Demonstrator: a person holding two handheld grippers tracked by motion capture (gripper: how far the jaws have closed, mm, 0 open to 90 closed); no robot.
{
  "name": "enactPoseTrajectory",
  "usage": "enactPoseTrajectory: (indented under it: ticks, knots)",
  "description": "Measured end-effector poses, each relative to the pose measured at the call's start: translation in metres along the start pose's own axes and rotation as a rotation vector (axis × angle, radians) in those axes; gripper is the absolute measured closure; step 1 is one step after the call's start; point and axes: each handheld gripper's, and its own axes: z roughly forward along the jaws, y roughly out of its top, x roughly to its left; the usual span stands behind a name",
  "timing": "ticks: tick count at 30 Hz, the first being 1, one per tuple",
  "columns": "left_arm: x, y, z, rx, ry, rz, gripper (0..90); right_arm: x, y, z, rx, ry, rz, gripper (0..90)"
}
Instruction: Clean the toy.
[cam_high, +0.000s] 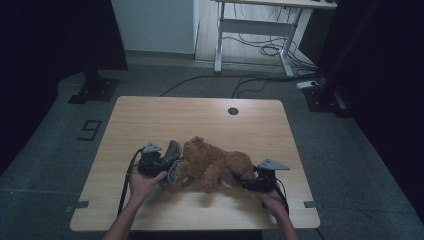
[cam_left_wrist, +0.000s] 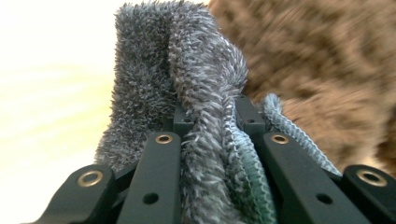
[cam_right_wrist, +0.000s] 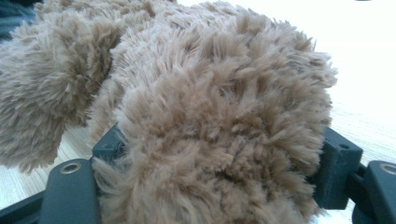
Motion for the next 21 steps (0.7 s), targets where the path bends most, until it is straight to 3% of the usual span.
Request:
enactPoseTrajectory:
  ticks: [4,5,7,8,9,10,11,14,15,17,20,21]
  knots:
    - [-0.029,0.022,-0.012,-0.084,-0.060,0.067,75.2,0.000,0.000,0.000,-0.003,-0.001,0.006,24.6]
    - [-0.048,0.032,-0.010,-0.101,-0.077,0.112,75.2,0.000,0.000,0.000,-0.003,-0.001,0.006,24.6]
    - [-0.069,0.044,-0.002,-0.104,-0.111,0.153,75.2,0.000,0.000,0.000,-0.002,-0.001,0.006,24.6]
    - [-0.069,0.044,-0.002,-0.104,-0.111,0.153,75.2,0.000,0.000,0.000,-0.003,-0.003,0.007,24.6]
    - [-0.089,0.057,0.010,-0.097,-0.138,0.191,75.2,0.001,0.000,0.001,-0.005,-0.004,0.007,24.6]
    - [-0.089,0.057,0.010,-0.097,-0.138,0.191,75.3,0.001,0.000,0.001,-0.005,-0.006,0.007,24.7]
    - [-0.110,0.070,0.027,-0.078,-0.160,0.224,75.3,0.001,0.000,0.001,-0.005,-0.006,0.008,24.7]
    - [-0.141,0.088,0.057,-0.028,-0.191,0.276,75.3,0.001,0.000,0.000,-0.004,-0.005,0.008,24.8]
    - [-0.141,0.088,0.057,-0.028,-0.191,0.276,75.3,0.001,0.000,0.000,-0.004,-0.005,0.008,24.8]
    - [-0.169,0.092,0.090,0.047,-0.209,0.323,75.2,0.001,-0.001,0.000,-0.005,-0.006,0.004,24.7]
    - [-0.184,0.081,0.118,0.123,-0.159,0.378,75.2,0.001,-0.001,0.000,-0.004,-0.006,0.005,24.8]
    - [-0.185,0.077,0.123,0.125,-0.147,0.391,75.2,0.001,-0.001,0.000,-0.002,-0.006,0.002,24.8]
